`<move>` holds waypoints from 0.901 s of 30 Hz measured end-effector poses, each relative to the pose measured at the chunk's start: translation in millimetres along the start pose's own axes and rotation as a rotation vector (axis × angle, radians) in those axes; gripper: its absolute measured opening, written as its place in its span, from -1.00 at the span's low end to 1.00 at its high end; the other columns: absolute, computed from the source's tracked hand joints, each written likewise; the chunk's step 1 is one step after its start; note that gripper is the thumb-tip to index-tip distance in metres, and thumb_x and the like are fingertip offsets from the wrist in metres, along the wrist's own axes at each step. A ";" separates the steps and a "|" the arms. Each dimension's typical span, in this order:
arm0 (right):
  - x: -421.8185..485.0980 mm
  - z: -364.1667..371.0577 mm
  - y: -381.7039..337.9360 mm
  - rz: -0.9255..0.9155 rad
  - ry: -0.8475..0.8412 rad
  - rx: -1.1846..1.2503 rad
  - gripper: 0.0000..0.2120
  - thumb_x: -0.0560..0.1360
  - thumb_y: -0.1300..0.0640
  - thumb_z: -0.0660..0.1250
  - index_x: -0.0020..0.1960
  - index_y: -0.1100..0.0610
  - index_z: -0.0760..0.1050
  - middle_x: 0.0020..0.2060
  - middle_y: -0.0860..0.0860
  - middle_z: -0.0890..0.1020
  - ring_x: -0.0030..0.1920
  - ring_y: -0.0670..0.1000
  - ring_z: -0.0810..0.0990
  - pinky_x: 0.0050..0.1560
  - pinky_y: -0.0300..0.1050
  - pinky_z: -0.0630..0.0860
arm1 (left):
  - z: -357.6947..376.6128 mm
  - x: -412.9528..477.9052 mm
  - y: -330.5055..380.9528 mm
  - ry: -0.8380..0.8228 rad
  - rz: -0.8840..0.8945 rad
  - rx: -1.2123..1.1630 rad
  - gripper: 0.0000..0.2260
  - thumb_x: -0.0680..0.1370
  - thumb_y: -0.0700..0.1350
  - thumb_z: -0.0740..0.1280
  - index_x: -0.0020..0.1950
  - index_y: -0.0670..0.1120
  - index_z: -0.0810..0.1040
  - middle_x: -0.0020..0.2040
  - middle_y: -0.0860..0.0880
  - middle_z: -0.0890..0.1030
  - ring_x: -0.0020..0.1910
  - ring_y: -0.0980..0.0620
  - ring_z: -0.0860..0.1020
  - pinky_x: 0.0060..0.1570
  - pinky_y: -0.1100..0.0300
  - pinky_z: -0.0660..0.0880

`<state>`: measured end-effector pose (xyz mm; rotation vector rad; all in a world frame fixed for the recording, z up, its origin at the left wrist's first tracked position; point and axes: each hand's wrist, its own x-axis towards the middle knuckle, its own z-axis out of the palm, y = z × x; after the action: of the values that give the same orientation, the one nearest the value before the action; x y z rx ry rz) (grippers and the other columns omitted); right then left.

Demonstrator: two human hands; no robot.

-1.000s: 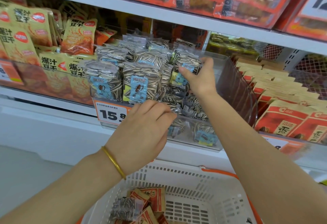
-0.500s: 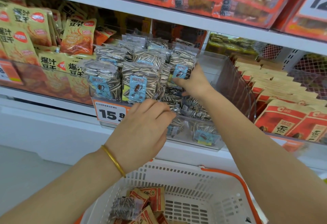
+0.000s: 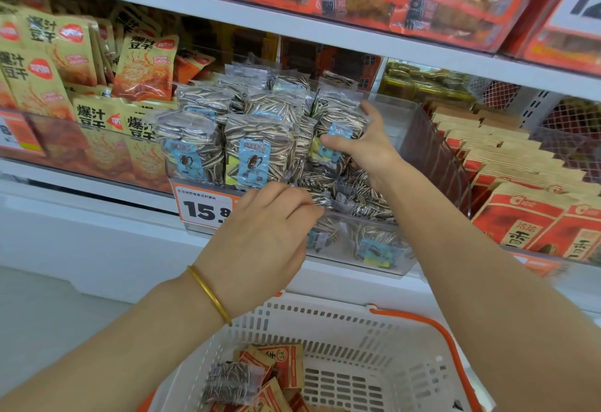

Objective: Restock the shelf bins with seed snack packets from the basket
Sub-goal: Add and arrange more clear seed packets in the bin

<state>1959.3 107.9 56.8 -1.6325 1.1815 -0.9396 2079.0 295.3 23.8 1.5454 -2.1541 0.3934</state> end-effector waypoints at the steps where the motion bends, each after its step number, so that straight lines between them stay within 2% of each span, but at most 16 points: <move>1: 2.4 -1.6 -2.8 -0.014 -0.014 0.002 -0.11 0.36 0.15 0.52 0.50 -0.02 0.06 0.45 0.02 0.25 0.34 0.04 0.34 0.30 0.00 0.38 | -0.1 0.1 -0.1 0.000 0.000 0.000 -0.66 0.44 -0.14 0.14 0.13 -0.13 0.57 0.06 -0.05 0.58 0.03 -0.09 0.52 -0.05 0.01 0.52; 3: 7.4 -8.1 -11.1 -0.011 -0.051 0.018 -0.16 0.34 0.16 0.53 0.48 -0.01 0.14 0.35 0.03 0.40 0.21 0.00 0.44 0.02 -0.17 0.46 | -0.2 -0.1 0.0 0.005 0.000 -0.002 -0.66 0.44 -0.15 0.14 0.13 -0.13 0.57 0.06 -0.05 0.58 0.03 -0.10 0.52 -0.05 0.01 0.52; 4: 11.3 -12.6 -14.9 0.002 -0.065 0.025 -0.17 0.32 0.15 0.54 0.46 -0.02 0.18 0.29 0.03 0.47 0.18 0.00 0.48 -0.05 -0.19 0.46 | -0.1 -0.2 0.0 0.005 0.000 -0.002 -0.67 0.44 -0.15 0.15 0.13 -0.13 0.57 0.06 -0.05 0.58 0.03 -0.10 0.52 -0.05 0.01 0.52; 7: 19.9 -22.3 -22.0 0.065 -0.112 -0.005 -0.23 0.27 0.11 0.57 0.37 -0.01 0.28 0.15 0.00 0.57 0.16 0.02 0.54 0.08 -0.04 0.49 | 0.0 -0.3 -0.2 -0.001 0.001 0.003 -0.67 0.44 -0.15 0.15 0.13 -0.13 0.57 0.06 -0.05 0.57 0.03 -0.10 0.52 -0.06 0.00 0.52; 9: 20.2 -20.5 -19.1 0.077 -0.142 -0.079 -0.24 0.24 0.05 0.58 0.34 0.06 0.30 0.18 0.01 0.57 0.20 0.05 0.52 0.19 0.04 0.47 | 0.2 0.0 -0.8 -0.003 0.001 0.006 -0.67 0.44 -0.15 0.15 0.13 -0.13 0.57 0.06 -0.06 0.57 0.03 -0.10 0.52 -0.05 0.00 0.52; 11: 15.2 -13.4 -15.1 0.043 -0.093 -0.185 -0.17 0.26 -0.01 0.57 0.38 0.16 0.23 0.27 0.05 0.48 0.27 0.07 0.46 0.28 0.02 0.40 | 0.5 -0.3 -0.9 -0.006 -0.001 0.003 -0.67 0.44 -0.15 0.15 0.13 -0.13 0.57 0.06 -0.05 0.57 0.03 -0.10 0.52 -0.06 -0.01 0.52; 14: 7.2 -3.2 -10.3 -0.094 0.052 -0.277 -0.25 0.36 -0.01 0.51 0.35 0.25 0.21 0.22 0.09 0.46 0.22 0.05 0.44 0.12 -0.12 0.40 | 0.3 0.7 -0.4 -0.007 -0.001 -0.002 -0.66 0.44 -0.14 0.13 0.13 -0.12 0.57 0.06 -0.05 0.57 0.03 -0.09 0.51 -0.07 0.00 0.51; 17: 1.5 4.4 -5.9 -0.137 0.035 -0.370 -0.36 0.41 -0.01 0.46 0.28 0.26 0.22 0.14 0.09 0.44 0.11 0.04 0.45 0.00 -0.13 0.39 | 0.1 1.2 -0.2 -0.006 -0.002 -0.001 -0.66 0.44 -0.13 0.13 0.13 -0.12 0.57 0.06 -0.04 0.57 0.04 -0.09 0.51 -0.05 0.01 0.51; 20: 2.1 6.6 -0.5 -0.101 -0.012 -0.368 -0.29 0.32 0.02 0.54 0.28 0.22 0.22 0.19 0.13 0.45 0.15 0.10 0.50 0.07 0.02 0.52 | 0.6 0.6 -0.4 -0.004 -0.005 -0.005 -0.66 0.44 -0.13 0.13 0.14 -0.11 0.56 0.06 -0.04 0.57 0.04 -0.08 0.49 -0.04 0.02 0.51; 22: 2.8 5.2 0.6 -0.081 0.001 -0.362 -0.27 0.30 0.03 0.56 0.29 0.21 0.23 0.21 0.15 0.45 0.16 0.14 0.50 0.12 0.14 0.53 | 0.6 0.1 -0.4 -0.006 -0.008 -0.003 -0.65 0.44 -0.12 0.13 0.14 -0.11 0.56 0.07 -0.03 0.57 0.05 -0.07 0.49 -0.04 0.03 0.51; 24: 4.6 3.6 2.7 -0.057 0.013 -0.356 -0.30 0.34 0.03 0.53 0.30 0.22 0.23 0.22 0.16 0.45 0.17 0.16 0.50 0.14 0.17 0.52 | 0.4 -0.1 -0.3 -0.006 -0.007 0.001 -0.65 0.44 -0.12 0.13 0.14 -0.11 0.56 0.07 -0.03 0.57 0.05 -0.06 0.48 -0.04 0.03 0.50; 27: 0.5 2.0 2.4 -0.054 0.020 -0.337 -0.46 0.42 0.08 0.46 0.26 0.22 0.26 0.20 0.17 0.46 0.15 0.16 0.51 0.14 0.15 0.53 | -0.4 -0.3 -0.1 -0.007 -0.012 0.005 -0.65 0.44 -0.12 0.13 0.14 -0.10 0.56 0.07 -0.03 0.57 0.05 -0.06 0.47 -0.05 0.03 0.48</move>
<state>1960.6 107.5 53.9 -1.9319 1.3712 -0.8238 2079.3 295.6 24.0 1.5640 -2.1504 0.3907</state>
